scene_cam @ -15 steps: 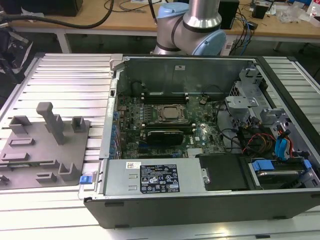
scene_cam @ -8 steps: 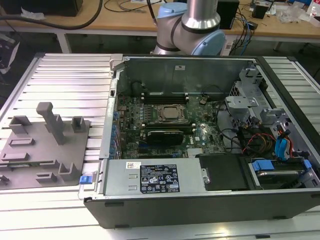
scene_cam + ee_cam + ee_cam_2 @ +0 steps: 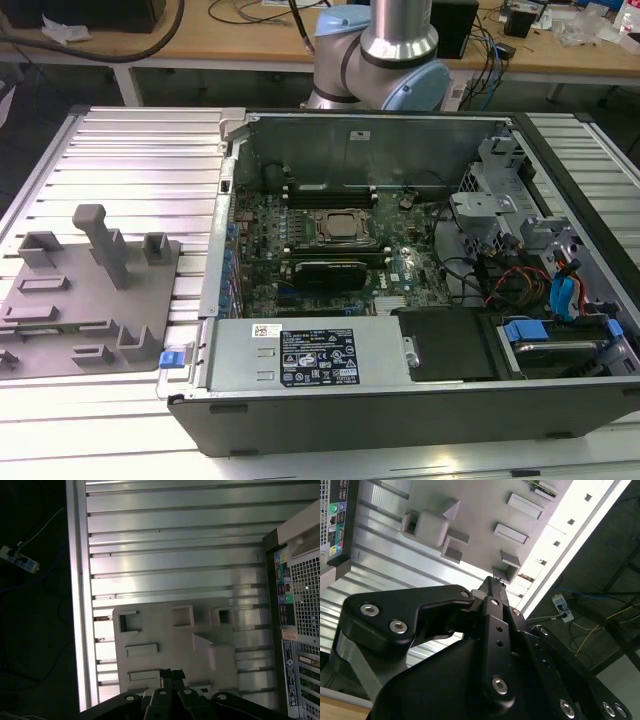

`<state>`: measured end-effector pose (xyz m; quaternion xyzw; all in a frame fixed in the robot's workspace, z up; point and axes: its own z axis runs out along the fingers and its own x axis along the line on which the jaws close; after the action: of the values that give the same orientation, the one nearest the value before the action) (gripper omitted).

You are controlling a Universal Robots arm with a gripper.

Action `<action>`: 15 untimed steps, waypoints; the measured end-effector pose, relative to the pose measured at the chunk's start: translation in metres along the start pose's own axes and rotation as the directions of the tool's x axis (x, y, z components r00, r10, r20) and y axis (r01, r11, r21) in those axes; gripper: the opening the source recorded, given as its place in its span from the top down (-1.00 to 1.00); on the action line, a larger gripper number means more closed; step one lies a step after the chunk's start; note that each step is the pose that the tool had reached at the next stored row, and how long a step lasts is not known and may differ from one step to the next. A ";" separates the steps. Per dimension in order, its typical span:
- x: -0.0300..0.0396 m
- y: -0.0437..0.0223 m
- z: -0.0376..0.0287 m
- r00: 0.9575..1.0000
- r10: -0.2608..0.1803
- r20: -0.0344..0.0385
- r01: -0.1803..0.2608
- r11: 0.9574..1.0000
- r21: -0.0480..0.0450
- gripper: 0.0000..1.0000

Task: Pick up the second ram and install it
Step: 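Reach for the second ram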

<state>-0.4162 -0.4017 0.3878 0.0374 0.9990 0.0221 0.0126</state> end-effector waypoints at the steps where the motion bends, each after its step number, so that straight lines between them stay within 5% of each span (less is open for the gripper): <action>1: 0.0005 -0.0031 0.0000 1.000 0.000 0.000 0.000 1.000 0.001 0.79; 7: -0.0013 -0.0253 0.0002 1.000 0.000 0.001 0.000 1.000 0.010 0.79; 12: -0.0138 -0.0450 0.0016 1.000 0.000 0.000 0.000 1.000 0.010 0.79; 15: -0.0160 -0.0474 0.0017 1.000 0.000 0.000 0.000 1.000 0.010 0.79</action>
<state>-0.4037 -0.4501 0.3844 0.0374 0.9991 0.0172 0.0126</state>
